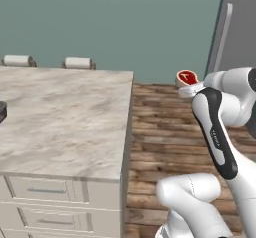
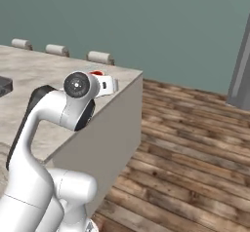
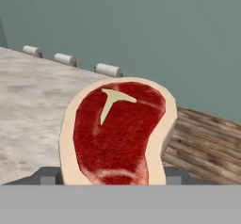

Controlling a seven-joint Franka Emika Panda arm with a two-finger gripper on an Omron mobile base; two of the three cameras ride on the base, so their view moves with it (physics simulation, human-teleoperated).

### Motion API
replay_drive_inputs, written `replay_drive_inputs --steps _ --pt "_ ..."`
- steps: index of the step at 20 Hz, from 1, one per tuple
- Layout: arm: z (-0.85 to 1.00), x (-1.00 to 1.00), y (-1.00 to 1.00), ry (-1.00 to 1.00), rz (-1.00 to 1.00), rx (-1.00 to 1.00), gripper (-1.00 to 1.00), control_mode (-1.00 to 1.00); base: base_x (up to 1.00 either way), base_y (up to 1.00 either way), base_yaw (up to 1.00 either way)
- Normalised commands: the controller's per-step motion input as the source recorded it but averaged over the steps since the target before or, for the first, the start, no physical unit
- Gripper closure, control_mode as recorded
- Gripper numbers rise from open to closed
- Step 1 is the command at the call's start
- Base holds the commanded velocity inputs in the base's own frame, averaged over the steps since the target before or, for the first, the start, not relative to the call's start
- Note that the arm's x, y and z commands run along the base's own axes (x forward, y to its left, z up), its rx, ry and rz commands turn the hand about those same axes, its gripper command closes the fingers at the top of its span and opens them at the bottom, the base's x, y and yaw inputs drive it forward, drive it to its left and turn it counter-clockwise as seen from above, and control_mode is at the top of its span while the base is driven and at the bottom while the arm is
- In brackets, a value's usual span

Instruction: Place one lemon and one steak in each tupperware on the nearby counter, to pack two identical lunches.

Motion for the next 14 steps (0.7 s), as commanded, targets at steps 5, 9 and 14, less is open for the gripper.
replay_drive_inputs --steps 5,9,14 --pt "0.0 0.0 0.0 0.0 0.0 0.0 1.0 1.0 -1.0 0.3 0.13" --pt "0.0 0.0 0.0 0.0 0.0 0.0 1.0 1.0 -1.0 0.44 0.09" --pt "0.0 0.0 0.0 0.0 0.0 0.0 1.0 1.0 -0.92 0.89 0.01"
